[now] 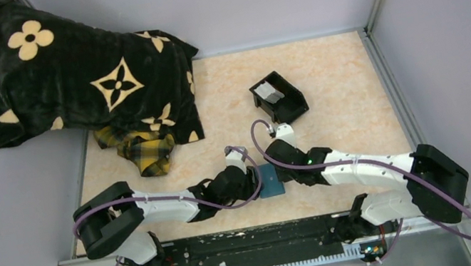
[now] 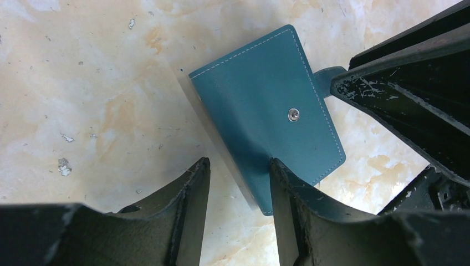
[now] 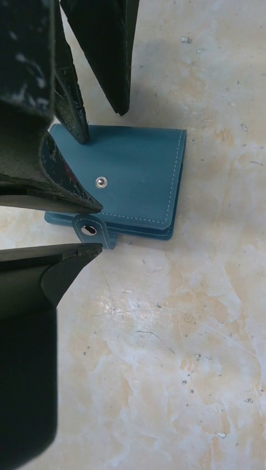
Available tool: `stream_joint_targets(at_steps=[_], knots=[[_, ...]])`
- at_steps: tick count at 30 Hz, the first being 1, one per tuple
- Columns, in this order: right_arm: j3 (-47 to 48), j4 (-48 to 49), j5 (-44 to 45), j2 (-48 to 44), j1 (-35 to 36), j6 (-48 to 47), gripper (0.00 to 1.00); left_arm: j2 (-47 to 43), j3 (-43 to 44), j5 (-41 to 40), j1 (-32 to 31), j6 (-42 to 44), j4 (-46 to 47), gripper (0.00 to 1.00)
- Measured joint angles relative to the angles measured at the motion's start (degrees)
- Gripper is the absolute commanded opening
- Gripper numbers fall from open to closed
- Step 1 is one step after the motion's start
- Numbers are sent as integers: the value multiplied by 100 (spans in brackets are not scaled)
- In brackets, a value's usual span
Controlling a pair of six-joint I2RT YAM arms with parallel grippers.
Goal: Put the credit cards into the card holder
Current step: Close the card holder at the center of the board.
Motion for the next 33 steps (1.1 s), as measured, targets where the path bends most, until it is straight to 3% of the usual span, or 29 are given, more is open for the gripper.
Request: stream_joint_targets(at_steps=[11, 17, 33], knots=[[87, -35, 22, 48, 50, -15, 15, 37, -4, 28, 0, 0, 66, 51], [166, -61, 33, 83, 66, -15, 0, 76, -4, 44, 0, -2, 149, 51], [352, -90, 33, 457, 192, -9, 0, 219, -4, 92, 0, -90, 426, 51]])
